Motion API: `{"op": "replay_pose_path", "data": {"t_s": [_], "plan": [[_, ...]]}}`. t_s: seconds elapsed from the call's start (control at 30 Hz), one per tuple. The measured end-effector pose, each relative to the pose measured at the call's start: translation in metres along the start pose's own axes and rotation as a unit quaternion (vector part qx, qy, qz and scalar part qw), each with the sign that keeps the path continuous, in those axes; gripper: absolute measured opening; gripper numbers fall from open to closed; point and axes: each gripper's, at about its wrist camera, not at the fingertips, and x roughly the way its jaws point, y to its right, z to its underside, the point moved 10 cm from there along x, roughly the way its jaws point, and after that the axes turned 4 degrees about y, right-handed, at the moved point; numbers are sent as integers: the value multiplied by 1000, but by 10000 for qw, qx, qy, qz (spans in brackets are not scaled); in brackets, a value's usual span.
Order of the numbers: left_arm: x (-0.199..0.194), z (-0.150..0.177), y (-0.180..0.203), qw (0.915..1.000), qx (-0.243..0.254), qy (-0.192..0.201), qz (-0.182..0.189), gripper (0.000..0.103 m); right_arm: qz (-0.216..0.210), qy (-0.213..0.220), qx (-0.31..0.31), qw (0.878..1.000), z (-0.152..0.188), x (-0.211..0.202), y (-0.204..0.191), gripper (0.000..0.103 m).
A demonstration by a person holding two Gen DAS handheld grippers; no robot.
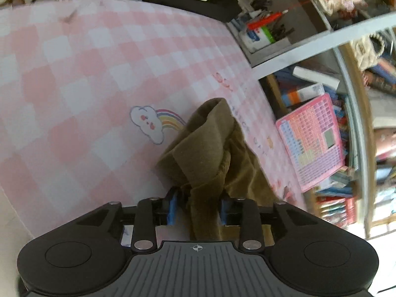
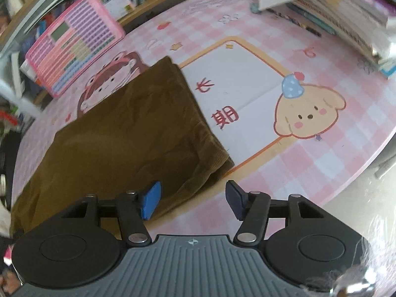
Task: Fold clothes
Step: 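Hold the folded end with the left gripper while the right gripper releases and withdraws, then lift the held garment end with the left gripper and fold it over the garment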
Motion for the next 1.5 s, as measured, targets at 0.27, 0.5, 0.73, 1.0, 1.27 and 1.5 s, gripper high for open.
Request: {"op": "replay_pose_path", "data": {"t_s": [0.27, 0.5, 0.73, 1.0, 1.27, 1.5], "plan": [[16, 2, 4, 9995, -183, 127, 210, 21, -496, 398, -1051, 9924, -22, -16, -80, 52], [13, 4, -2, 9989, -206, 99, 401, 21, -1195, 491, -2285, 9649, -62, 41, -201, 45], [16, 2, -1, 9989, -154, -8, 453, 22, -1195, 32, -3101, 9432, -73, 125, -283, 36], [18, 2, -2, 9984, -75, -74, 564, 22, -1011, -861, -4271, 8944, -45, 170, -299, 13], [19, 1, -2, 9982, -12, -123, 583, 18, -807, -146, -3755, 9232, -52, 182, -296, 5], [20, 1, -3, 9978, -100, -158, 630, 21, -576, 623, -3712, 9247, -55, 155, -296, 35]]}}
